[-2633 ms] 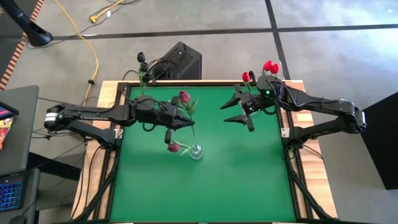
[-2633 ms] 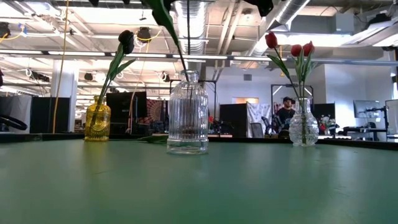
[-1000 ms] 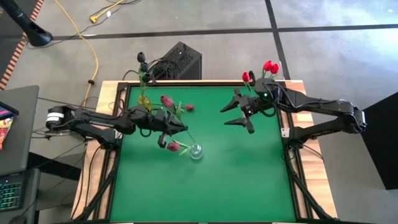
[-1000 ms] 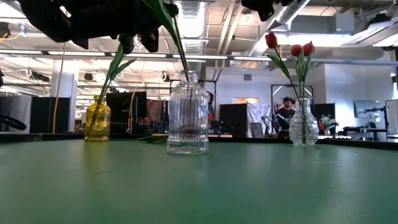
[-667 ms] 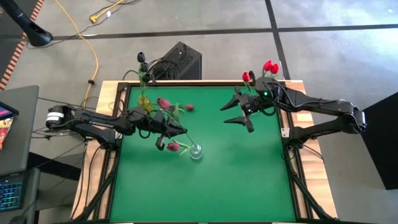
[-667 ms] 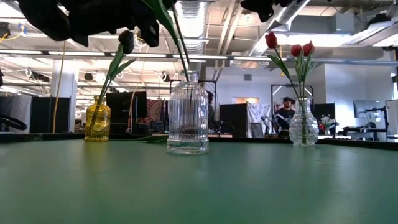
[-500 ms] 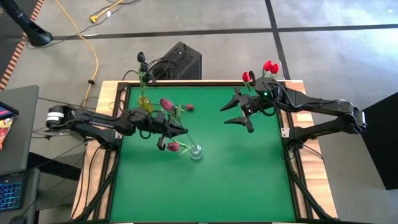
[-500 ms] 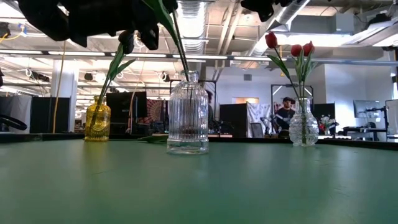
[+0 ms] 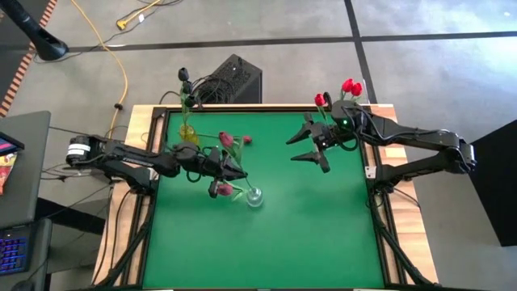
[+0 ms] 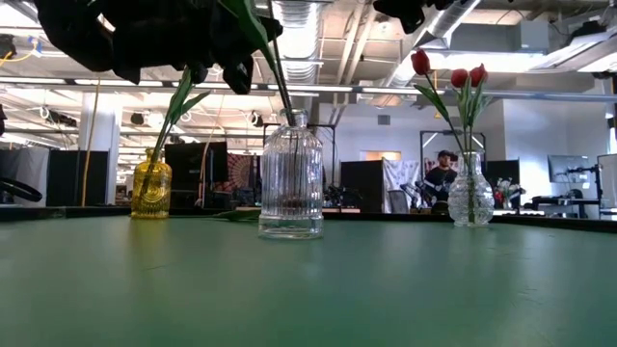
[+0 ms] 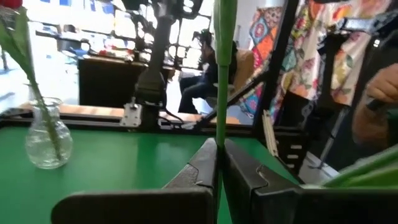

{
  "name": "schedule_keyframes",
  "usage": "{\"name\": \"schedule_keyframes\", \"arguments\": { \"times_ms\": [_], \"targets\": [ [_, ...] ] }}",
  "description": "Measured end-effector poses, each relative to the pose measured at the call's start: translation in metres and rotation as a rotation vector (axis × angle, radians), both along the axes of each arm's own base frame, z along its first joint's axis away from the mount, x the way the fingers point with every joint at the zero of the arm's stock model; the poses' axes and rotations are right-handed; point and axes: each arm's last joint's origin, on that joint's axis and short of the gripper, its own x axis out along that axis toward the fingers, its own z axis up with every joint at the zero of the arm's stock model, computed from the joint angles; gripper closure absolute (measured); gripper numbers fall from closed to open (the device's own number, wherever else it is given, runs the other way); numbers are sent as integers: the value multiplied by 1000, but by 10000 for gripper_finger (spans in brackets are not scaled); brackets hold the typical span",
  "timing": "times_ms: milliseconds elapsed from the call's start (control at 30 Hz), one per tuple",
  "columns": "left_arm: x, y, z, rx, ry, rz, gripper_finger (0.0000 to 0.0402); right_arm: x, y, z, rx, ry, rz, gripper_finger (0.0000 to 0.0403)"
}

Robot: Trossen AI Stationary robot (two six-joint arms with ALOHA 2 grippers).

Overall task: Sort flowers into vase by color
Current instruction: Put the bottom dark red tulip into the bottom transparent vase, then put the dark red tulip into the bottom transparent vase

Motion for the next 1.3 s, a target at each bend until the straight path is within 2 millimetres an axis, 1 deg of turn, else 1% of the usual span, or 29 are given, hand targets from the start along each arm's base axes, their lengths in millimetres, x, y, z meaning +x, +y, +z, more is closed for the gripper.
{"name": "schedule_keyframes", "arguments": {
  "times_ms": [133, 233, 400, 533, 633, 700, 867, 1033, 1133, 1300],
  "targets": [
    [0, -1, -2, 12, 17, -36, 401, 0, 0, 0, -18, -2, 6, 127],
    [0, -1, -6, 11, 56, -39, 401, 5, -1, -4, -23, 7, 8, 127],
    [0, -1, -7, 15, 66, -39, 401, 26, -7, -21, -14, 56, 10, 127],
    [0, -1, -7, 15, 69, -40, 401, 40, -17, -37, -23, 106, -1, 127],
    [0, -1, -8, 13, 83, -41, 396, 47, -30, -47, -34, 120, -30, 127],
    [0, -1, -9, 12, 89, -44, 383, 53, -41, -55, -32, 127, -56, 127],
    [0, -2, -11, -24, 119, -52, 331, 65, -68, -76, -12, 151, -116, 127],
    [-1, 1, -14, -84, 165, -95, 282, 74, -92, -97, 13, 154, -130, 127],
    [0, 6, -14, -138, 231, -130, 264, 79, -108, -112, 30, 153, -139, 127],
    [7, 10, -7, -159, 379, -189, 250, 84, -132, -135, 56, 176, -193, 127]
  ]
}}
